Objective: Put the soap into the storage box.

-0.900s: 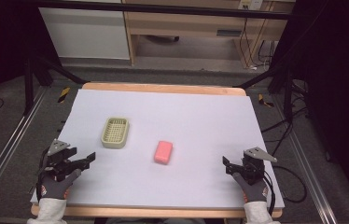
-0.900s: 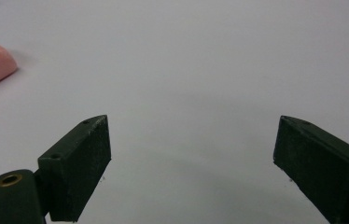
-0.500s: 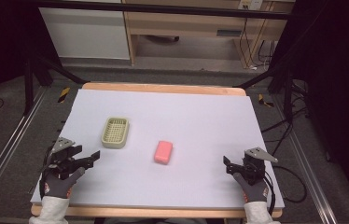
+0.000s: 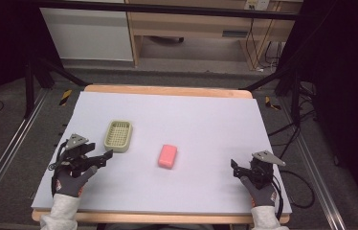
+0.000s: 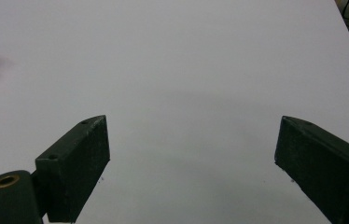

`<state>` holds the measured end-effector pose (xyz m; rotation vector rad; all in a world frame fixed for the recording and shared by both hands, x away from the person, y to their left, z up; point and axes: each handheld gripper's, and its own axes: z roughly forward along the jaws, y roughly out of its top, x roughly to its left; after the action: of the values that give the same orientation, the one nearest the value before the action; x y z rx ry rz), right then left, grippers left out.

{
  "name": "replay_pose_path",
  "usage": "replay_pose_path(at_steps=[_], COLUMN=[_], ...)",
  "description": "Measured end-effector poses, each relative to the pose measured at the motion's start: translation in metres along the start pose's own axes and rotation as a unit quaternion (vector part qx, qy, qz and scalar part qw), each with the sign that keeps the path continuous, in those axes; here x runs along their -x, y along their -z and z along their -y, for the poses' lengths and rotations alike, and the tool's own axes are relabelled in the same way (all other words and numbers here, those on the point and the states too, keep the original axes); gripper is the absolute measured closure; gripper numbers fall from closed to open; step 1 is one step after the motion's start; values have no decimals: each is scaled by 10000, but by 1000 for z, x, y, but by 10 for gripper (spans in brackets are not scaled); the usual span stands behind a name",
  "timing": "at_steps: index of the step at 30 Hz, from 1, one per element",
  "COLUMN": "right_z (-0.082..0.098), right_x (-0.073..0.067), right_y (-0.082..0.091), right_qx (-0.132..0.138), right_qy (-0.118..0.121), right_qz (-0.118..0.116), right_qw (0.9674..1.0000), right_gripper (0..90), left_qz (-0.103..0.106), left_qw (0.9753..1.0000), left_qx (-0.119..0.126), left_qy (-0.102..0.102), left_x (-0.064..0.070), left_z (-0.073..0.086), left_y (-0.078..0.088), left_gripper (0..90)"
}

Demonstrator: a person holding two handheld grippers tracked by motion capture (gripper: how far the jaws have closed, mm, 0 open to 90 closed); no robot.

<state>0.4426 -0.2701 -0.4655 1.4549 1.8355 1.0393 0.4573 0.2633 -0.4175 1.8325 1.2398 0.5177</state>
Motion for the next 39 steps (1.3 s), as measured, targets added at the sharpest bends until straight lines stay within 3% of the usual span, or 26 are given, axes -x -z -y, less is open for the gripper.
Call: replay_pose_path(at_steps=[14,39], right_z=[0,-1], right_x=[-4,-7], right_y=[-1,-6], right_qx=[-75,-125], right_qy=[55,142], right_qz=[4,9], right_qw=[10000,9998], right_gripper=[104,102], left_qz=[273,523], left_qw=[9994,9970], left_qx=[-74,-254], left_qy=[-216,-511], left_x=[27,68], left_z=[-18,-41], left_y=[-18,-48], left_gripper=[223,216])
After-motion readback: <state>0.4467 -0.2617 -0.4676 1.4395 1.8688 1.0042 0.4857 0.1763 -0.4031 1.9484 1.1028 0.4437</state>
